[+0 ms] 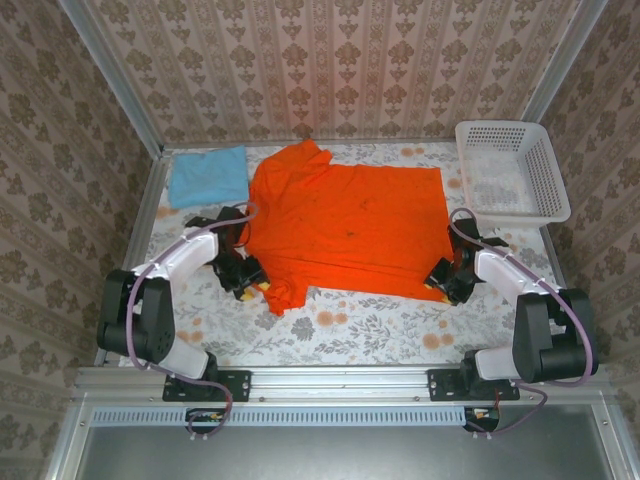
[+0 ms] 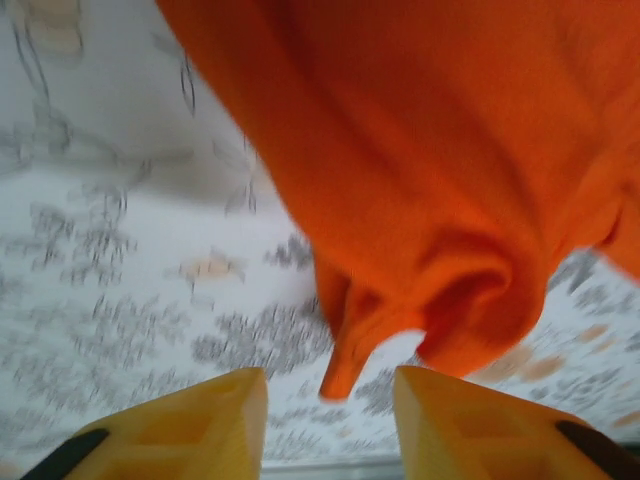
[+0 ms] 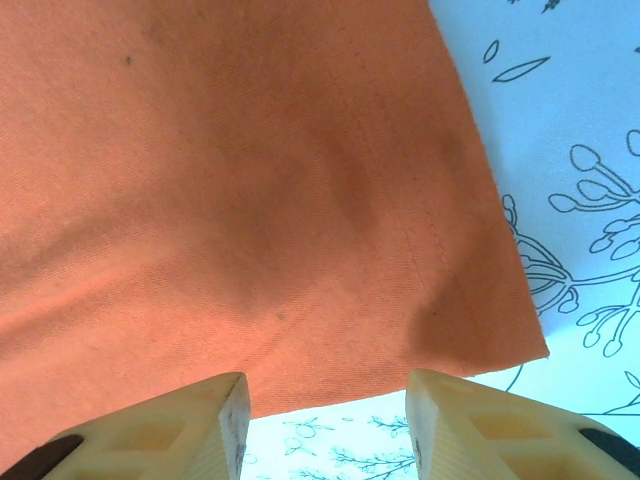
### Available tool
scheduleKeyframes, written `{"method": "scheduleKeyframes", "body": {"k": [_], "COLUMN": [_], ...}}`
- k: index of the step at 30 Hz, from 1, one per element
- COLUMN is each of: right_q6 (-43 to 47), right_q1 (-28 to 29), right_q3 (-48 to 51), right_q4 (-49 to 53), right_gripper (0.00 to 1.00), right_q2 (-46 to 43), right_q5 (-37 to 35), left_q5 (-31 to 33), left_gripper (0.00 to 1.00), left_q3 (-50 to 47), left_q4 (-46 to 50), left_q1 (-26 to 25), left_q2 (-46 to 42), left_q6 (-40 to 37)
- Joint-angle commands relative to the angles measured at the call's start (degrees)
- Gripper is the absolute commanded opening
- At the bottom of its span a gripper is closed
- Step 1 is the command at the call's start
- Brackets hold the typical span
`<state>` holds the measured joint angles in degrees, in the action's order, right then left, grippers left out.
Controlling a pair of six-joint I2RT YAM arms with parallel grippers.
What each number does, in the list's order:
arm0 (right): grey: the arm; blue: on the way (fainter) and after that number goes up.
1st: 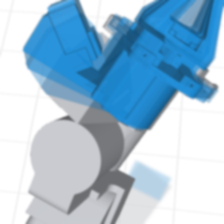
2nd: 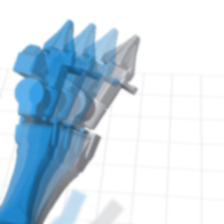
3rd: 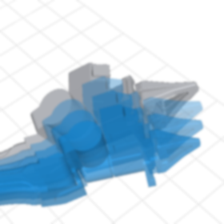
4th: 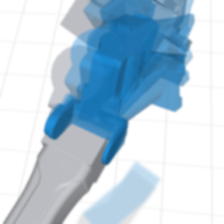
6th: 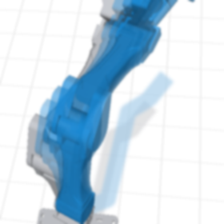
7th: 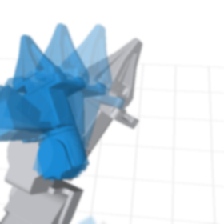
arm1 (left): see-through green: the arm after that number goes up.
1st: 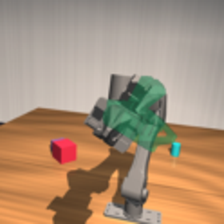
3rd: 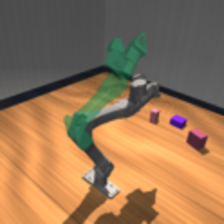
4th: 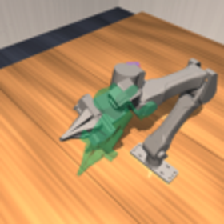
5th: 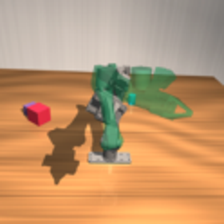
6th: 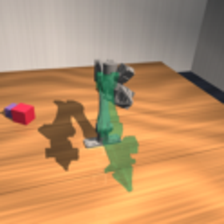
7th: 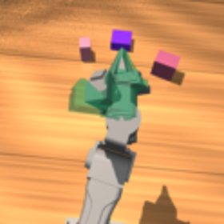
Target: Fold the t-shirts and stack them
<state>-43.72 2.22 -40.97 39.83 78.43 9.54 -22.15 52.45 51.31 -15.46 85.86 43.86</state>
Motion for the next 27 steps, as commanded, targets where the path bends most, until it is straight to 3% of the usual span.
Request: {"method": "scheduleKeyframes", "body": {"k": [1, 4, 7, 10, 13, 18, 23, 27], "right_q6": [-0.15, -0.13, -0.05, 0.3, 0.31, 0.48, 1.07, 1.62], "right_q1": [-0.33, -0.37, -0.37, -0.44, -0.5, -1.47, -3.33, -4.24], "right_q3": [0.46, 0.23, 0.01, -0.25, -0.25, -0.99, -1.65, -1.93], "right_q4": [-0.81, -0.99, -1.28, -1.29, -1.27, 0.43, 2.25, 3.06], "right_gripper": [0.46, 0.45, 0.45, 0.45, 0.45, 0.44, 0.39, 0.38], "right_q2": [0.2, 0.84, 2.67, 3.26, 3.9, 5.62, 7.63, 8.89], "right_q5": [1.18, 1.27, 1.06, 0.83, 0.59, -1.13, -2.05, -2.31], "left_q5": [-4.39, -4.39, -4.99, -4.89, -3.42, 2.48, 10.45, 13.33], "left_gripper": [0.33, 0.33, 0.41, 0.4, 0.29, 0.0, 0.0, 0.12], "left_q3": [-4.18, -5.53, -6.16, -6.48, -6.23, -5.21, 1.08, 3.23], "left_q4": [-8.47, -11.77, -15.51, -18.13, -17.39, -9.42, 4.9, 11.12], "left_q1": [3.25, 3.88, 4.12, 4.39, 4.48, 5.59, 6.06, 5.98], "left_q2": [-0.32, 1.27, 3.69, 5.36, 7.34, 6.44, 5.74, 5.96], "left_q6": [7.05, 8.39, 8.73, 8.5, 6.69, 1.55, -7.12, -11.04]}}
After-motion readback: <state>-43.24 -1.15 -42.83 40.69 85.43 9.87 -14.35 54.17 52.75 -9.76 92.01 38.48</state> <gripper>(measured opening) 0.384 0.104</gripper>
